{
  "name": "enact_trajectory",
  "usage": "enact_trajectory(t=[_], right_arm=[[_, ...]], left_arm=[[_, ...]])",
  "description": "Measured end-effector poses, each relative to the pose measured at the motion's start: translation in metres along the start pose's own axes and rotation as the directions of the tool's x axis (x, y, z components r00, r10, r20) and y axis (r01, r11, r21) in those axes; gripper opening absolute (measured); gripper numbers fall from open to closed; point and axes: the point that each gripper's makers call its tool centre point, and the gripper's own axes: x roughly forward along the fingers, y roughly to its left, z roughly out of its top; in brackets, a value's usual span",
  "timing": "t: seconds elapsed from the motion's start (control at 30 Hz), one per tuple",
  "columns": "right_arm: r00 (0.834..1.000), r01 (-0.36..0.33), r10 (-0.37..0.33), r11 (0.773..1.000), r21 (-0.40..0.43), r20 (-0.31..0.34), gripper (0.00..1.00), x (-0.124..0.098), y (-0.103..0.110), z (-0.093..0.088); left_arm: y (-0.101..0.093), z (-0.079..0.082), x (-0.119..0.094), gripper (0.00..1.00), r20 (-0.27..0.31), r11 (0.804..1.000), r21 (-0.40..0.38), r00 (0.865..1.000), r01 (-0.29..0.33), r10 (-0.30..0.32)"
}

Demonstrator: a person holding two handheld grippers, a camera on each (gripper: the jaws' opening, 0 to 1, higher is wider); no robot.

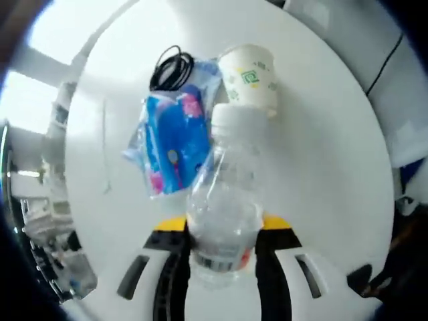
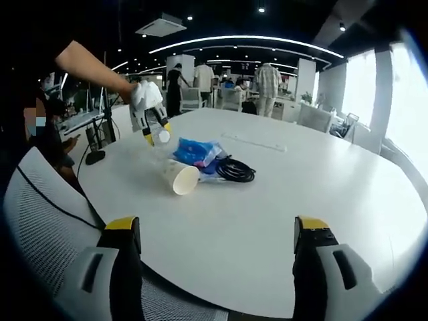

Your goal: Arrange the tabletop items into an orderly group along one side of the table until the central work area is clear of visible clutter.

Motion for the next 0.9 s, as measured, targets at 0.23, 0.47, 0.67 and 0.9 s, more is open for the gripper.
enact_trajectory(t=[0.23, 0.47, 0.67, 0.9], right_arm=[[1.0, -0.004, 0.004, 1.0, -0.012, -0.008, 0.94, 0.0, 0.001, -0.001], [1.0, -0.003, 0.003, 1.0, -0.016, -0.006, 0.93, 0.0, 0.001, -0.001], [1.0, -0.002, 0.002, 1.0, -0.021, -0.006, 0.93, 0.0, 0.0, -0.001], [1.0, -0.004, 0.004, 1.0, -0.028, -0.005, 0.93, -0.001, 0.001, -0.001]], left_arm=[[-0.003, 0.002, -0.003, 0.33, 0.018, 1.0, -0.031, 1.0, 0.002, -0.002], [-0.002, 0.006, -0.008, 0.33, 0.041, 0.997, -0.072, 0.999, -0.003, 0.006], [-0.001, 0.012, -0.011, 0.33, 0.068, 0.993, -0.118, 0.997, -0.019, 0.027], [-0.002, 0.019, -0.016, 0.33, 0.117, 0.978, -0.203, 0.991, -0.035, 0.06]])
